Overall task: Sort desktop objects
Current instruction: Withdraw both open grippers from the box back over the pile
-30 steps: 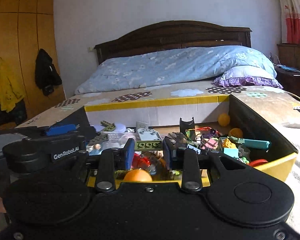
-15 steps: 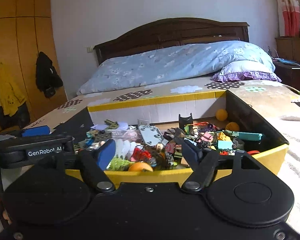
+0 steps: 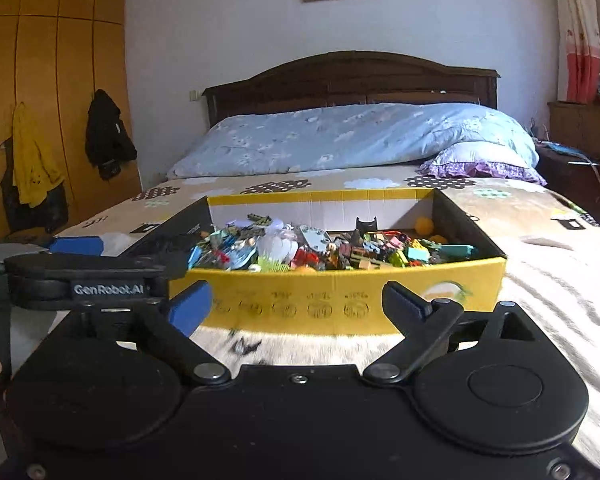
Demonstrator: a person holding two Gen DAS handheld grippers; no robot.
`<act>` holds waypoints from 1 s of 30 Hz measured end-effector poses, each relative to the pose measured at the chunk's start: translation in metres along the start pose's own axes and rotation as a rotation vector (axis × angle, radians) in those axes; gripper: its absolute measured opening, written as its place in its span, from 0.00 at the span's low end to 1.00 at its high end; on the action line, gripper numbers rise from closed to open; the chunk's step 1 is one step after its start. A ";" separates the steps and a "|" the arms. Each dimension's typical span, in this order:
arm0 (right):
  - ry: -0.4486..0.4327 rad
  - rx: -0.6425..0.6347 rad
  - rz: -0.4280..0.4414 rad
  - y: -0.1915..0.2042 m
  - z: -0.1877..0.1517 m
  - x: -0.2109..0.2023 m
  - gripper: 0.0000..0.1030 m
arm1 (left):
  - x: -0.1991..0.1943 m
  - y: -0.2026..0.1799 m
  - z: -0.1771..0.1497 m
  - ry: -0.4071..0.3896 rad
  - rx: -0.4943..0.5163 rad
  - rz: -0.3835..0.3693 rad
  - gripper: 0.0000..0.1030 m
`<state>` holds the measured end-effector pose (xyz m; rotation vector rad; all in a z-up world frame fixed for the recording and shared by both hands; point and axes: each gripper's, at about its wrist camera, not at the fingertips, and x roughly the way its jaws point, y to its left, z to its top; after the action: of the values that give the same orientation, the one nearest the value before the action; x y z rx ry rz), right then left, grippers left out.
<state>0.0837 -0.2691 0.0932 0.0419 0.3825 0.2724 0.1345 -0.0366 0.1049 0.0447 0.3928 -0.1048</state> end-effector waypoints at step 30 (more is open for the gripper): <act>0.104 0.102 -0.021 0.029 -0.116 -0.105 0.99 | -0.085 0.003 -0.098 0.193 -0.081 0.065 1.00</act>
<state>-0.0608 -0.2707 0.0263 0.1238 0.4994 0.2349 0.0198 -0.0196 0.0474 -0.0122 0.5876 -0.0205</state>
